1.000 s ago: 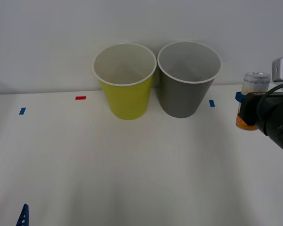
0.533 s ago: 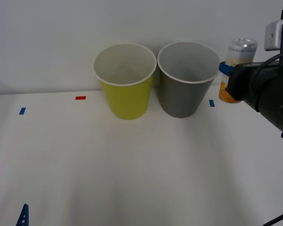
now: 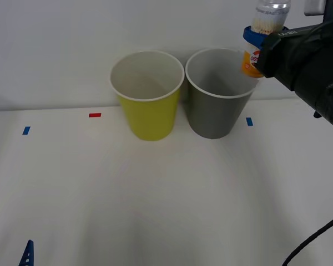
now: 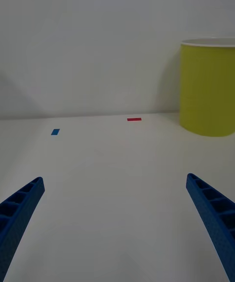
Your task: Put cans in the gray bin and PET bottles in the light green bin.
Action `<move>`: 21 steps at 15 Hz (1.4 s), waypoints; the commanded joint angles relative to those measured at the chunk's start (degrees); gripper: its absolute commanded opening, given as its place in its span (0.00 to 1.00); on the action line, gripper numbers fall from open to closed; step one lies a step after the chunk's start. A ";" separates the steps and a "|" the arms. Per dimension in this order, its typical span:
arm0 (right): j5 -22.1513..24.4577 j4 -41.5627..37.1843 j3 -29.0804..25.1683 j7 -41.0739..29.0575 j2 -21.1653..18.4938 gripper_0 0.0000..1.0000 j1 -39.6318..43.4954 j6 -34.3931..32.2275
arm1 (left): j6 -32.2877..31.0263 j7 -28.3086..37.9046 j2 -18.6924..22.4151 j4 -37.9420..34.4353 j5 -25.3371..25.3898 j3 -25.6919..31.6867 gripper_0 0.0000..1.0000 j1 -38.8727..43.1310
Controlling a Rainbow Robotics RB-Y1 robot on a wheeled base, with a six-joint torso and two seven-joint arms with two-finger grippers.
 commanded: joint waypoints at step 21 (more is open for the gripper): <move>-3.81 31.42 12.22 0.13 -9.15 0.00 -9.59 -30.84 | 0.00 0.00 0.00 0.00 0.00 0.00 1.00 0.00</move>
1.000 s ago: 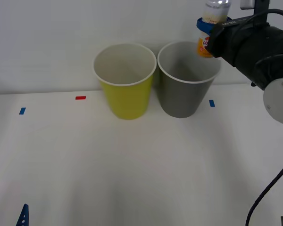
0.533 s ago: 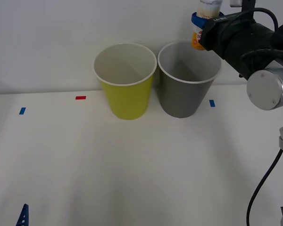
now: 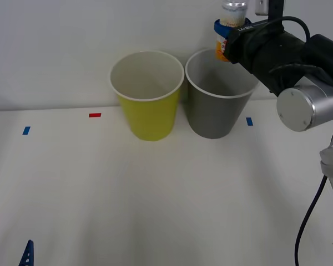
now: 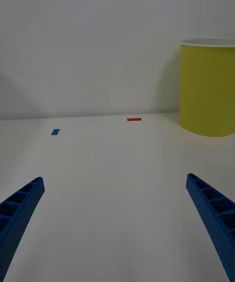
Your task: Put cans in the gray bin and PET bottles in the light green bin.
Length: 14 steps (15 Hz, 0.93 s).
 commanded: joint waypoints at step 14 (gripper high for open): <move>-0.33 3.45 1.19 0.78 -0.37 1.00 -1.09 -2.88 | 0.00 0.00 0.00 0.00 0.00 0.00 1.00 0.00</move>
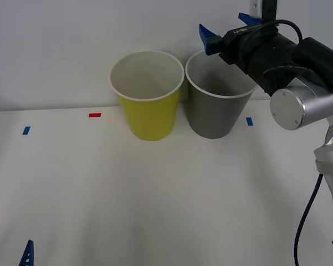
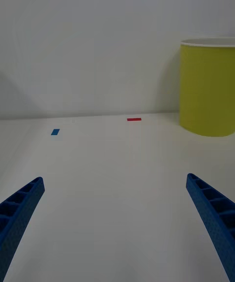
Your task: Put cans in the gray bin and PET bottles in the light green bin.
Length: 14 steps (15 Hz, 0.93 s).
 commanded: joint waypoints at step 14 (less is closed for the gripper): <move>-0.70 -30.35 -4.41 -19.69 -11.14 1.00 11.56 20.84 | 0.00 0.00 0.00 0.00 0.00 0.00 1.00 0.00</move>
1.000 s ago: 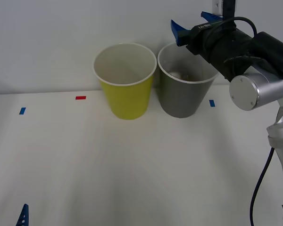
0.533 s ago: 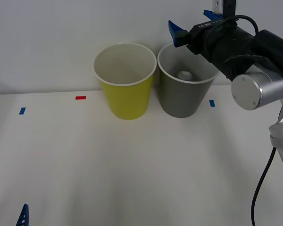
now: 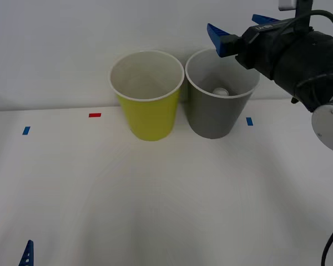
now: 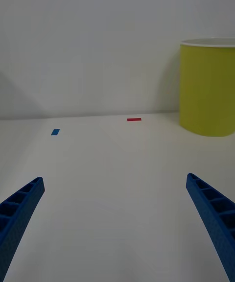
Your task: Put cans in the gray bin and PET bottles in the light green bin.
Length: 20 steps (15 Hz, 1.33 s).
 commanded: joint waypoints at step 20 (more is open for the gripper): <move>14.55 -16.53 -4.92 -9.76 0.47 1.00 34.34 -11.98 | 0.00 0.00 0.00 0.00 0.00 0.00 1.00 0.00</move>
